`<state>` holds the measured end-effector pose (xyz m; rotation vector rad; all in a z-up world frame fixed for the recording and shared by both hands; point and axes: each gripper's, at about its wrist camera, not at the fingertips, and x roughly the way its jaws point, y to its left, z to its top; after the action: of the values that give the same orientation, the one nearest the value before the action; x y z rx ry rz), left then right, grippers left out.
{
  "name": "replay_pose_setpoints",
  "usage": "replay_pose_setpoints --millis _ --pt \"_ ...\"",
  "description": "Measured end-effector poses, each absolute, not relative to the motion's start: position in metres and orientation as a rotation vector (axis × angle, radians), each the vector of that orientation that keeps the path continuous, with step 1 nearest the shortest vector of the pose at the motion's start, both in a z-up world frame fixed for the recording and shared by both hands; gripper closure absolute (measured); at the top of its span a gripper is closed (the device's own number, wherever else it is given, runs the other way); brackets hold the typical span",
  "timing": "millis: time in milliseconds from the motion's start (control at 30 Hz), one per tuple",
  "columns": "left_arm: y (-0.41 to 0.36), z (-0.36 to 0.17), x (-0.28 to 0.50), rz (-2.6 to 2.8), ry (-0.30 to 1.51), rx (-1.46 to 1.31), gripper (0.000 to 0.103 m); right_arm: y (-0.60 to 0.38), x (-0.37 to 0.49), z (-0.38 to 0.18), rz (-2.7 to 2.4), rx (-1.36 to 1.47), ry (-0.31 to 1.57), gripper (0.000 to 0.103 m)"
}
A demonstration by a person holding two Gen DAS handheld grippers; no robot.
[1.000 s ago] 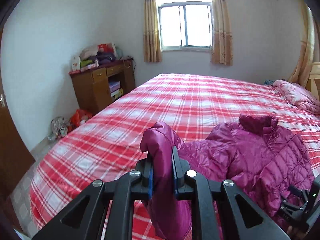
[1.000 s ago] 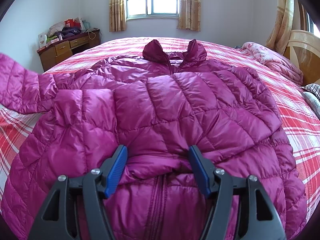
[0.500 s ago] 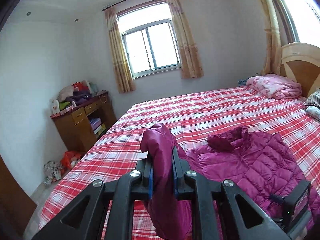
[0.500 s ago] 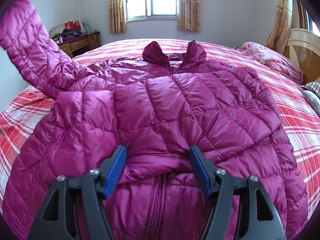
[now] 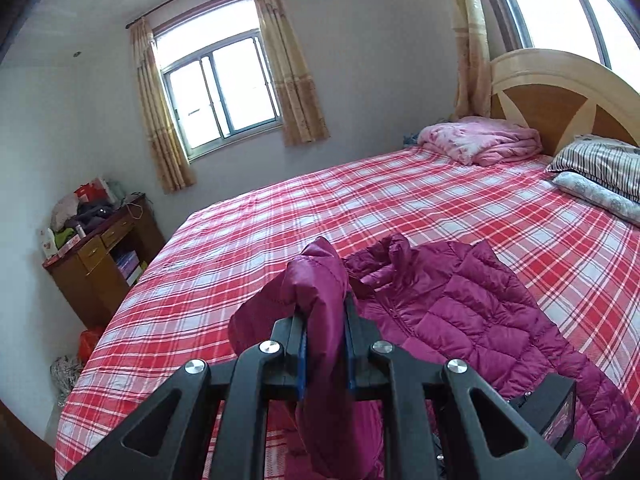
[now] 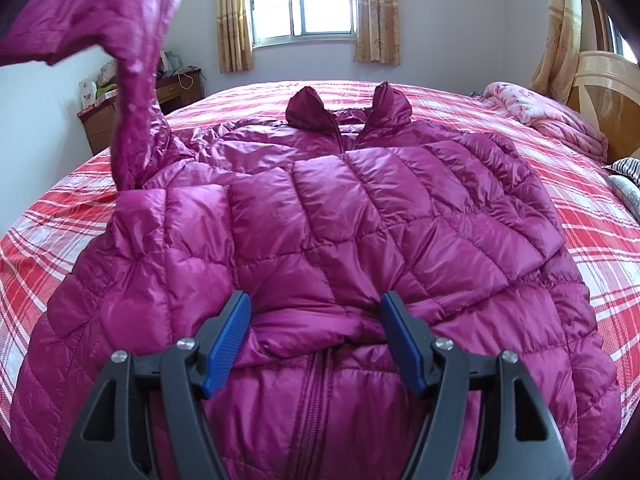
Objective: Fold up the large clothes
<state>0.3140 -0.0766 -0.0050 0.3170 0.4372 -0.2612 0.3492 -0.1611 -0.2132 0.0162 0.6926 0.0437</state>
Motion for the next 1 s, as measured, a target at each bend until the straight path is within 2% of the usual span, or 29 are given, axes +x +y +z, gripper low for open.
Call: replay_pose_setpoints --millis 367,600,667,700,733,767,800,833,1000 --pt "-0.138 -0.056 0.341 -0.427 0.582 0.334 0.089 -0.162 0.346 -0.213 0.049 0.03 0.67 0.029" --pt "-0.152 -0.074 0.347 -0.478 0.627 0.304 0.083 -0.162 0.345 -0.213 0.05 0.032 0.661 0.028" --pt "-0.151 -0.07 0.341 -0.519 0.611 0.287 0.075 -0.162 0.344 -0.214 0.052 0.034 0.66 0.028" --pt "-0.151 -0.067 0.338 -0.526 0.596 0.284 0.064 -0.162 0.344 -0.213 0.053 0.036 0.659 0.028" --pt "-0.15 -0.064 0.335 -0.529 0.577 0.279 0.045 -0.163 0.345 -0.213 0.054 0.037 0.659 0.027" --pt "-0.148 -0.06 0.331 -0.53 0.548 0.273 0.034 -0.163 0.345 -0.213 0.054 0.039 0.659 0.026" --pt "-0.145 -0.057 0.329 -0.523 0.523 0.269 0.019 -0.163 0.345 -0.213 0.055 0.039 0.659 0.026" --pt "-0.141 -0.052 0.326 -0.511 0.49 0.26 0.016 -0.163 0.345 -0.213 0.056 0.04 0.659 0.026" --pt "-0.102 -0.059 0.337 -0.35 0.463 0.226 0.016 -0.167 0.346 -0.213 0.067 0.052 0.656 0.024"
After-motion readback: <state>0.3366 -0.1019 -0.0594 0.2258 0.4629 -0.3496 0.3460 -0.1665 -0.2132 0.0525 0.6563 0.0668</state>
